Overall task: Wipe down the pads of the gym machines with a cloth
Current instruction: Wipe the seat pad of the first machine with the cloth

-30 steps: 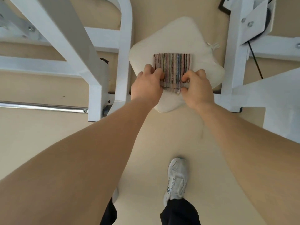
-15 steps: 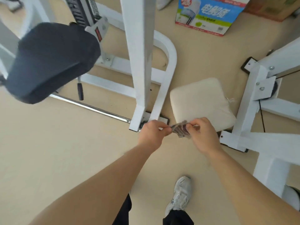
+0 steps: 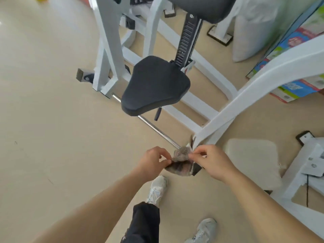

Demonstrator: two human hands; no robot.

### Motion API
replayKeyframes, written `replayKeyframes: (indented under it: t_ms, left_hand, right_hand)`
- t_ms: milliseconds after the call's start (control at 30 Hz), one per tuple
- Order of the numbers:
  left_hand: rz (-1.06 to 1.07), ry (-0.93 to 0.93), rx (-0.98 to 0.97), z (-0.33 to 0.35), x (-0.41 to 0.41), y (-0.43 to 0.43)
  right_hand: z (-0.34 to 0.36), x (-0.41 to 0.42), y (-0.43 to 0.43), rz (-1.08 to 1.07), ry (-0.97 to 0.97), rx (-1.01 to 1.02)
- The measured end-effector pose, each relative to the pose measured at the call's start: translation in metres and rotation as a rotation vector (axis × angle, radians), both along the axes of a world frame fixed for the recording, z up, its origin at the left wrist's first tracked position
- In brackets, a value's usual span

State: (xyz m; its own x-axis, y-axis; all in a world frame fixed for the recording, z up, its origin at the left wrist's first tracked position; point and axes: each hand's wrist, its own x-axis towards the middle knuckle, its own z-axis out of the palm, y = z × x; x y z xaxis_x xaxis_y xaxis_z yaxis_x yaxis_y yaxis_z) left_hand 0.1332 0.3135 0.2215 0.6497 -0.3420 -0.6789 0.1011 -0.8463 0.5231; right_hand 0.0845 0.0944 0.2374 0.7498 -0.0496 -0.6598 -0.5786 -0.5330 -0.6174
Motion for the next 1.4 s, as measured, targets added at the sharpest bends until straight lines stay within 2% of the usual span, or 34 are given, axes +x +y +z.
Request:
replayKeyframes:
  t_ms: [100,233,367,467,533,633,700,767,833,967,1100,1167,1233,1300,1333,1400]
  left_hand:
    - [-0.032,-0.057,0.010,0.013,0.012,0.024]
    - [0.151,-0.049,-0.018,0.018,0.033,0.048]
    - [0.230,-0.013,-0.010,0.015,0.057,0.062]
    - [0.254,0.027,0.013,0.005,0.072,0.063]
    - [0.382,0.087,-0.055,-0.001,0.080,0.055]
    - [0.675,0.142,-0.231,-0.006,0.094,0.031]
    - [0.742,0.118,-0.262,-0.011,0.108,0.012]
    - [0.727,0.080,-0.263,-0.020,0.121,-0.008]
    - [0.690,0.013,-0.236,-0.033,0.132,-0.028]
    - [0.719,-0.129,-0.195,-0.064,0.152,-0.067]
    - [0.700,-0.255,-0.155,-0.090,0.167,-0.093]
    - [0.597,-0.350,-0.124,-0.100,0.173,-0.100]
    - [0.490,-0.450,-0.134,-0.108,0.183,-0.099]
    - [0.390,-0.540,-0.131,-0.113,0.197,-0.093]
    - [0.352,-0.577,-0.120,-0.114,0.205,-0.089]
    - [0.313,-0.637,-0.092,-0.114,0.223,-0.077]
  right_hand:
    - [0.022,0.035,0.035,0.069,-0.037,-0.048]
    - [0.042,0.077,0.074,0.102,-0.163,-0.094]
    - [0.051,0.110,0.087,0.054,-0.208,-0.069]
    - [0.044,0.123,0.079,-0.080,-0.205,-0.043]
    - [0.030,0.126,0.068,-0.183,-0.166,0.002]
    - [0.004,0.124,0.047,-0.220,0.050,0.200]
    - [-0.016,0.121,0.035,-0.095,0.197,0.281]
    - [-0.041,0.121,0.028,0.119,0.250,0.231]
    - [-0.059,0.127,0.022,0.146,0.280,0.215]
    - [-0.080,0.144,0.000,-0.292,0.205,0.335]
    - [-0.103,0.168,-0.022,-0.838,0.150,0.438]
    - [-0.108,0.185,-0.027,-1.083,0.072,0.413]
    - [-0.109,0.204,-0.028,-1.228,-0.076,0.322]
    - [-0.106,0.227,-0.024,-1.173,-0.285,0.264]
    - [-0.109,0.236,-0.022,-1.047,-0.378,0.237]
    - [-0.124,0.252,-0.008,-0.672,-0.431,0.135]
